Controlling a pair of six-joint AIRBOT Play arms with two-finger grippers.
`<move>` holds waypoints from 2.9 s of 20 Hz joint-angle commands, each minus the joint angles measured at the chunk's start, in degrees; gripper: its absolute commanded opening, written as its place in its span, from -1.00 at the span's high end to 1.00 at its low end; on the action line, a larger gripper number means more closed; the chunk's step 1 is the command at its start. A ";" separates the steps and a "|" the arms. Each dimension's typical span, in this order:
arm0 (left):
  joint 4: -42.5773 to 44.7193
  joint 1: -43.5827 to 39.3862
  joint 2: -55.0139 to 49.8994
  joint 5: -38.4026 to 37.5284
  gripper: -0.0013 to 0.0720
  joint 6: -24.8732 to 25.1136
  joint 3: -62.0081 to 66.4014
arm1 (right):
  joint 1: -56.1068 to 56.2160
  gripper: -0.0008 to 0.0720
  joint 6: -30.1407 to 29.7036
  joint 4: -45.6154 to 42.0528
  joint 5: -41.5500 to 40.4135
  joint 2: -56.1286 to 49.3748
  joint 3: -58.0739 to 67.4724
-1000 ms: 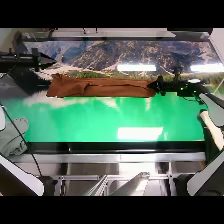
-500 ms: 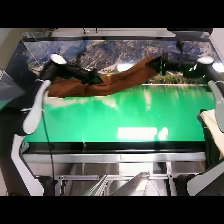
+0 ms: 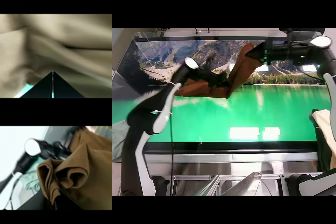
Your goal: Fold the shirts.
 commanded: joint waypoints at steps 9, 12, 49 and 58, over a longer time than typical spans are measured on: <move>-6.67 36.28 35.39 -13.68 0.92 6.12 -7.37 | 35.80 0.92 -23.47 19.32 -51.78 -27.74 20.24; -6.45 38.84 39.15 -14.45 0.92 8.59 -14.78 | 39.98 -0.68 -28.57 28.15 -51.41 -33.40 23.76; -6.56 36.02 40.24 -18.69 0.92 14.40 -27.23 | 16.35 0.92 -8.98 20.57 -20.81 -27.12 6.51; -6.51 36.02 40.24 -19.82 0.92 14.38 -27.23 | -6.43 0.92 39.87 -54.60 -12.87 17.29 8.92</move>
